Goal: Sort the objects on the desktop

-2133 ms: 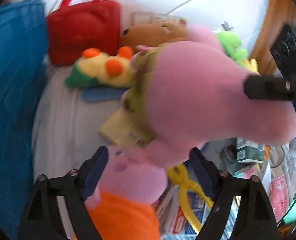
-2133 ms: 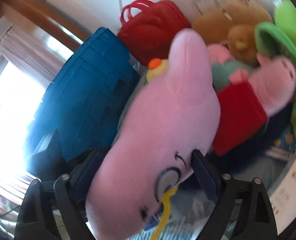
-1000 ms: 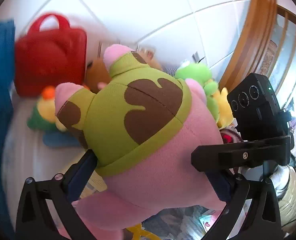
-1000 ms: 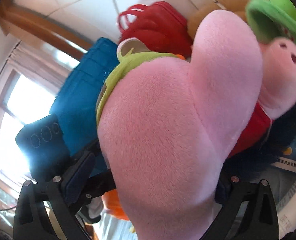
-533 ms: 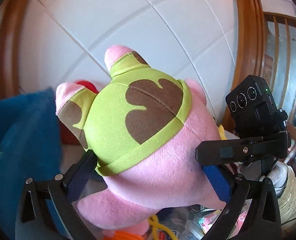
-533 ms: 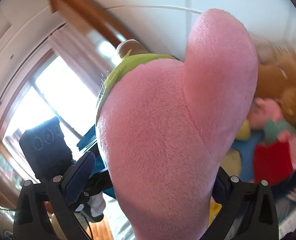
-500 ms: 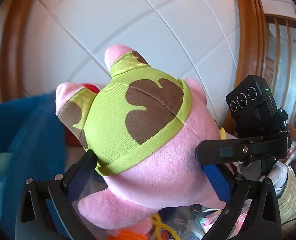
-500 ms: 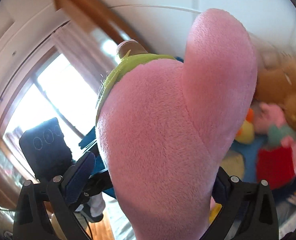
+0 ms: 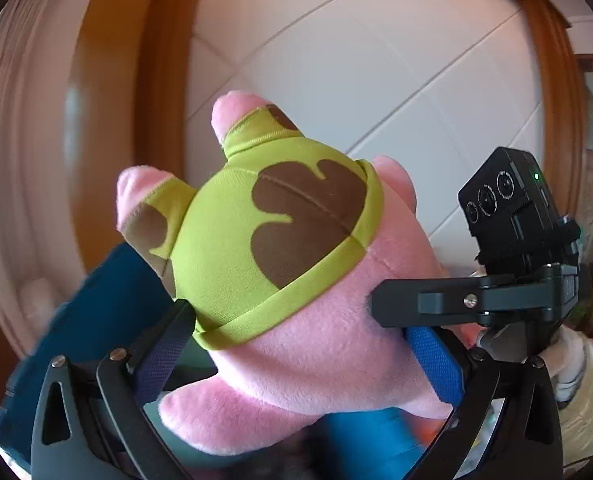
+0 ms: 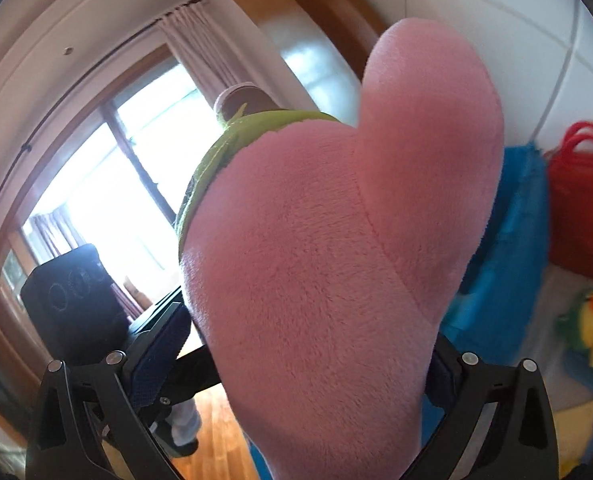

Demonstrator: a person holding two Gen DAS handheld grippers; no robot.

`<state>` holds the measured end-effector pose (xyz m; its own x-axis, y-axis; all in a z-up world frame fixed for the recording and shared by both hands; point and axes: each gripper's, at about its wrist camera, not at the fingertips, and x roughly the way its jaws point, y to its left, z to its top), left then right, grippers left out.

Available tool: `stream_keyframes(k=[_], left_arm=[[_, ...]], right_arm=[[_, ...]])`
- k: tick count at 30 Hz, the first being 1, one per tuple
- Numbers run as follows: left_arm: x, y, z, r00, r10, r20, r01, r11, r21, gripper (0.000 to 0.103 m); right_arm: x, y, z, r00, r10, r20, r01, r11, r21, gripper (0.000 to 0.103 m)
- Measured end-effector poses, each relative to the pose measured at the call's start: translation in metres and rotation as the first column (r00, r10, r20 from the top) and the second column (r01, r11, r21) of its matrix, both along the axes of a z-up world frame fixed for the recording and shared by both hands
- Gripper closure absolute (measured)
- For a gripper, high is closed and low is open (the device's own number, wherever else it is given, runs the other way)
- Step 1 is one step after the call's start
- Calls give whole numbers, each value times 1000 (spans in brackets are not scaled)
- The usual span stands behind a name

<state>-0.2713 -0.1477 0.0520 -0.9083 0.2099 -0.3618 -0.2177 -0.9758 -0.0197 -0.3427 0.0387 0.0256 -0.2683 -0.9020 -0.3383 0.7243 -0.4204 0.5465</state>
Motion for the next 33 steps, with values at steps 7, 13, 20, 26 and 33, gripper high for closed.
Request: stream_keyframes(k=[7,13,20,26,33], left_arm=[[-21,-76,-22,990,116,78,-114,993,-29,0],[-17,-100,-26,987,117,108,-123,991,52,0],[9,-71,-29,988,140,70,-142,989,27,0],[56,-19,-27,989,139,55,-140,990,15,0],[122,69,-39,993,92,75,-94,995,22,0]], right_arm=[[-15,-76,-24,986,-166,31,160,976,146,0],[10,-79,-23,931,-350,-102,364,882,298,0],[64,-59,-10,874,-428,-230,483,817,315,0],[116,-8,0,806,-505,-310,587,753,299,0],[189,86,-17,747,-575,-335,664,672,327,0]])
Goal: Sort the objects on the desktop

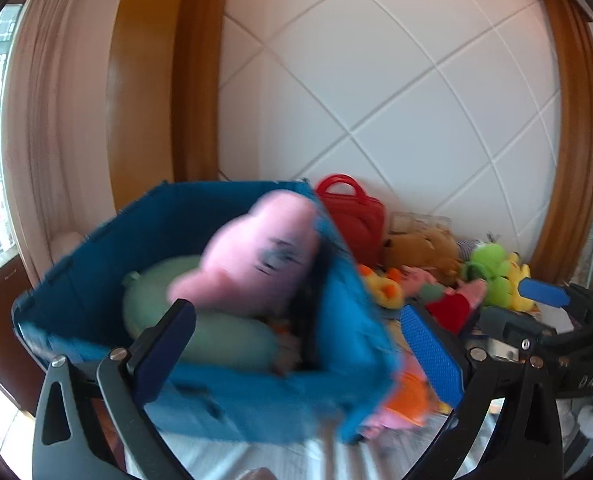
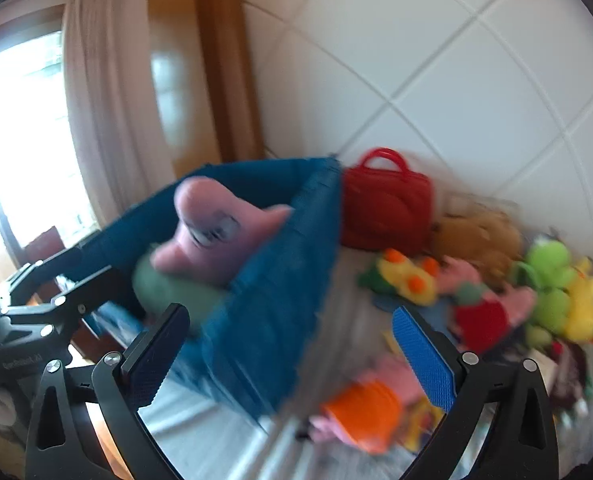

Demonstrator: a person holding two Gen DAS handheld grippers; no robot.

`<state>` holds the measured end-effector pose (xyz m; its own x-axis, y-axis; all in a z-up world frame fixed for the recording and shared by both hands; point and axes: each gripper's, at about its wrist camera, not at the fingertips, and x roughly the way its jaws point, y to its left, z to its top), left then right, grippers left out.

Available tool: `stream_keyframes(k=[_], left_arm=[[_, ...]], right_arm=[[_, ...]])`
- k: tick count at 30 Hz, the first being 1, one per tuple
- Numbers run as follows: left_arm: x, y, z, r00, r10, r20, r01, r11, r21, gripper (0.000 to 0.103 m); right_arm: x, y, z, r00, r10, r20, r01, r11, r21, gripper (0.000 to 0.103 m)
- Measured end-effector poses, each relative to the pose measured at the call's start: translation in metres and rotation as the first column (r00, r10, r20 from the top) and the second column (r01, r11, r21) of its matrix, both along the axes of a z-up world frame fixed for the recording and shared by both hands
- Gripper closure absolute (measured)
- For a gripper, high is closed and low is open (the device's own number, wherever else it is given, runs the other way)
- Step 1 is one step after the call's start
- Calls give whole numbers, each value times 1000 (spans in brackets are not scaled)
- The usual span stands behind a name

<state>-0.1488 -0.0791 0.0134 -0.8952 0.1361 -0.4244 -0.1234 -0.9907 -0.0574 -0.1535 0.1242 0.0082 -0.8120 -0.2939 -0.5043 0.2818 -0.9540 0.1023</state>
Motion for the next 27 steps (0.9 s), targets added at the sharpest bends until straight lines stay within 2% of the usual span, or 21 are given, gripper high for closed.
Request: stream_keyframes(k=[6,13,18,27], left_arm=[[57,76,-18,998,-15,62,15,1000,4,0],[94,117,-21,995,-24,100,26,999,-18,0],[112,129,-13,996,-47,71,51,997,-55,0],[124,117,-10,996,-47,82,52,997,-59,0]], right_arm=[[66,65,-14,997,-71,-16,72,994,80,0],[118,108,-15,991,-131,3,130,987,98,0],[140,116,-1,984,-171,-41,174,980,94,0],[147,113,-5,982,-189,-12,189,980,55,0]])
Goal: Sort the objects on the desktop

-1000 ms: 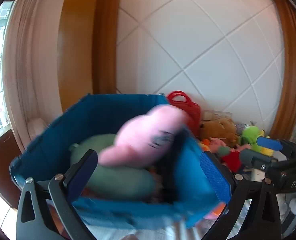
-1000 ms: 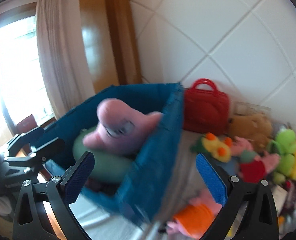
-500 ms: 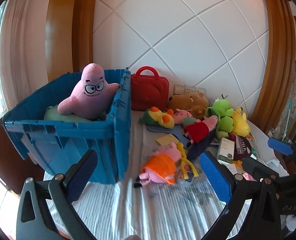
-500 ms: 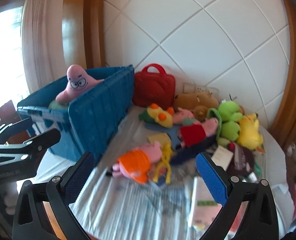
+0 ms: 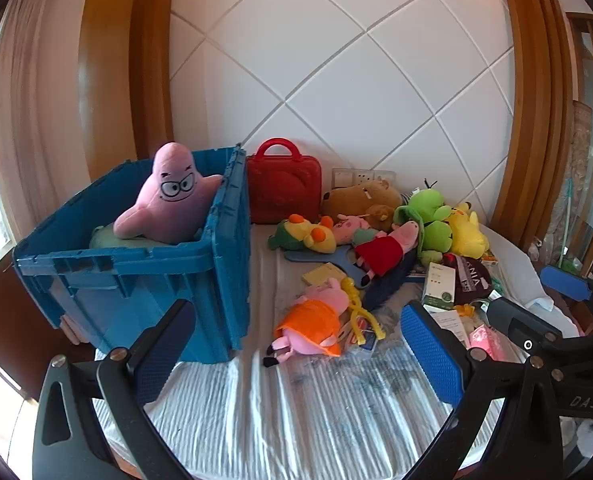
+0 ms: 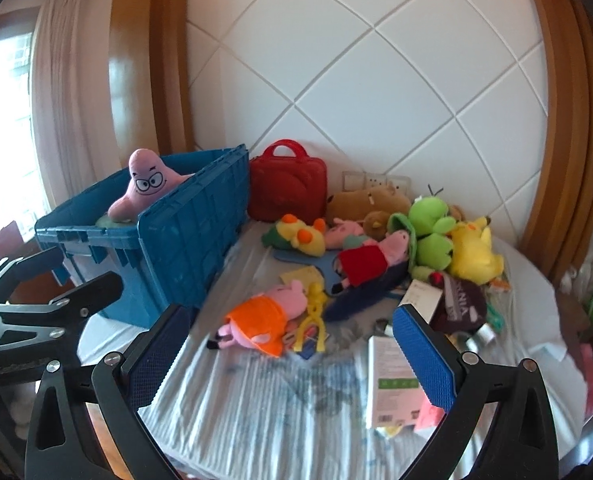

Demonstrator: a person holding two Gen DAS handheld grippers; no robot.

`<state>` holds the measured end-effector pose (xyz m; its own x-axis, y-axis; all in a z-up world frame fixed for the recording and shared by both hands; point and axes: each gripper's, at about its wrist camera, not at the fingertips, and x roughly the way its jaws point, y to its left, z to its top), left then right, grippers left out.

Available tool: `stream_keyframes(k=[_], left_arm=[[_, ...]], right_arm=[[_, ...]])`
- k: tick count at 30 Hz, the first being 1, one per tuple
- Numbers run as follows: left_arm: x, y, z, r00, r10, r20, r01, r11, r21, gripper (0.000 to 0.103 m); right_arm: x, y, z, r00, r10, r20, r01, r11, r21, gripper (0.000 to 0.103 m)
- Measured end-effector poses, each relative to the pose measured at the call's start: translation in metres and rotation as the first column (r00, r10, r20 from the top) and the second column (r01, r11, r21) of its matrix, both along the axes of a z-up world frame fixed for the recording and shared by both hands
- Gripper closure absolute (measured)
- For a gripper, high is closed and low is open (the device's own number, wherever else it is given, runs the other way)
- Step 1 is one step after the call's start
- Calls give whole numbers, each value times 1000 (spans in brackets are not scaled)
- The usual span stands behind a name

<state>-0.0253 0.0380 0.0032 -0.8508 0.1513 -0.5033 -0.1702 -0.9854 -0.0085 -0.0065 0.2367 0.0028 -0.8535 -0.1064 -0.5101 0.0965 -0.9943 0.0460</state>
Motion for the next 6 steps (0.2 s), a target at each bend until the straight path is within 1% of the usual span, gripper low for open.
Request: stream_keyframes(k=[6], left_arm=[[8,-8,-1,1000,5,-4,-4,1000,3,0]], right_arm=[[4,-6,-3,1000,3,9,-3,1000,-22,0]])
